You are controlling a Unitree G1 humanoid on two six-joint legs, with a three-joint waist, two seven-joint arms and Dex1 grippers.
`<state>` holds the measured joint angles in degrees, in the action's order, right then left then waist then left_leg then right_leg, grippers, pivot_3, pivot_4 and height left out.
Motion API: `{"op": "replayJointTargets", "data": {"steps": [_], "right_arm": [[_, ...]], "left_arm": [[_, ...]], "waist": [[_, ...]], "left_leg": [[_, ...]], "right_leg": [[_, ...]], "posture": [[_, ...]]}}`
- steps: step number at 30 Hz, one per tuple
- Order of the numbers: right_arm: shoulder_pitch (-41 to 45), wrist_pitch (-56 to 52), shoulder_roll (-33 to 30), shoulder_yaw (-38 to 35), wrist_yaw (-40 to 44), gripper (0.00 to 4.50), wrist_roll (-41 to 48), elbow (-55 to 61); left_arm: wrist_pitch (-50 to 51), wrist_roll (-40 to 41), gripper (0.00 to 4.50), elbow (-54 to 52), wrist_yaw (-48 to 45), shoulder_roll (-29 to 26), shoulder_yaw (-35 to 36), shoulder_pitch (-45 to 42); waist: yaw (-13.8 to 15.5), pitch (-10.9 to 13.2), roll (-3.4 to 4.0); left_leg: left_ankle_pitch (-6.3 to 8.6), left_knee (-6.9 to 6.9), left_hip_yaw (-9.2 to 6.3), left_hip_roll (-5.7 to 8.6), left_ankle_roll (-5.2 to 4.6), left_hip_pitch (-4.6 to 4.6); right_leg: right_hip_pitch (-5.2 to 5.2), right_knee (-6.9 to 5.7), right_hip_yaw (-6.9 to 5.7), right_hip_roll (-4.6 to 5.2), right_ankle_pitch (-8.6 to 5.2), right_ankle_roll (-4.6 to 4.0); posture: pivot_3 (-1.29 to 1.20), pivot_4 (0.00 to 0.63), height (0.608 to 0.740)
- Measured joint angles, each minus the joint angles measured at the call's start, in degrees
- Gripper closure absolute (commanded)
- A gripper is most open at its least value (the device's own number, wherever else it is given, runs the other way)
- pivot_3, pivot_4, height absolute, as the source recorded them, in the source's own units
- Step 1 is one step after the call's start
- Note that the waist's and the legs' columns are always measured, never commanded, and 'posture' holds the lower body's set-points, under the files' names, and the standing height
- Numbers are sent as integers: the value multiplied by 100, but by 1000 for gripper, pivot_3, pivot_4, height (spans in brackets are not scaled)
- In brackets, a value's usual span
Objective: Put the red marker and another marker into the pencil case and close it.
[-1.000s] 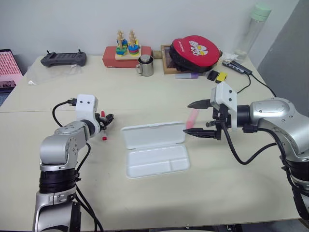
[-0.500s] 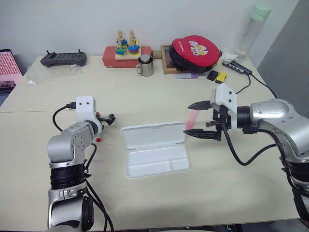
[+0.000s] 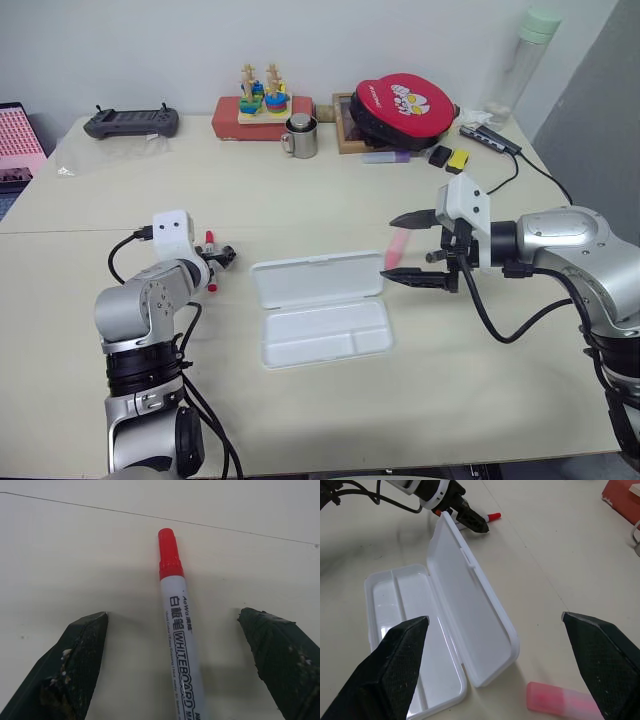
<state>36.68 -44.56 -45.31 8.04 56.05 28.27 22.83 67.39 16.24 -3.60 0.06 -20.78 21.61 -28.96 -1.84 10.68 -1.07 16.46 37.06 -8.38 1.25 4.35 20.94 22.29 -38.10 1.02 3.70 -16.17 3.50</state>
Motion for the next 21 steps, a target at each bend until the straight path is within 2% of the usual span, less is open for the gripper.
{"op": "replayJointTargets", "data": {"steps": [6,12,14,18,21], "right_arm": [[-12,-1,0,0,0,0,0,1],[-25,-1,-3,0,0,0,-1,1],[-27,-1,-6,0,0,0,-1,1],[-27,-7,-25,0,2,0,3,11],[-27,-15,-62,0,17,0,5,72]], "left_arm": [[15,-41,1719,15,64,-1,120,5],[82,-100,2694,-2,72,-3,136,10],[91,-117,3232,-3,73,-3,142,11],[108,-126,4005,-13,70,-2,153,12],[122,-127,4076,-25,67,-1,155,12]], "waist": [[4,0,0],[14,0,0],[19,0,0],[20,0,0],[20,0,0]], "left_leg": [[0,0,0,1,1,1],[0,0,0,1,1,1],[-1,0,0,1,1,1],[-1,0,0,1,2,1],[-1,1,0,2,2,1]], "right_leg": [[0,2,0,0,0,0],[0,2,0,1,0,0],[-1,2,0,1,0,0],[-1,1,-1,1,1,1],[-2,2,-1,1,1,1]], "posture": [[0,150,740],[0,150,740],[0,150,740],[0,150,740],[0,150,740]]}}
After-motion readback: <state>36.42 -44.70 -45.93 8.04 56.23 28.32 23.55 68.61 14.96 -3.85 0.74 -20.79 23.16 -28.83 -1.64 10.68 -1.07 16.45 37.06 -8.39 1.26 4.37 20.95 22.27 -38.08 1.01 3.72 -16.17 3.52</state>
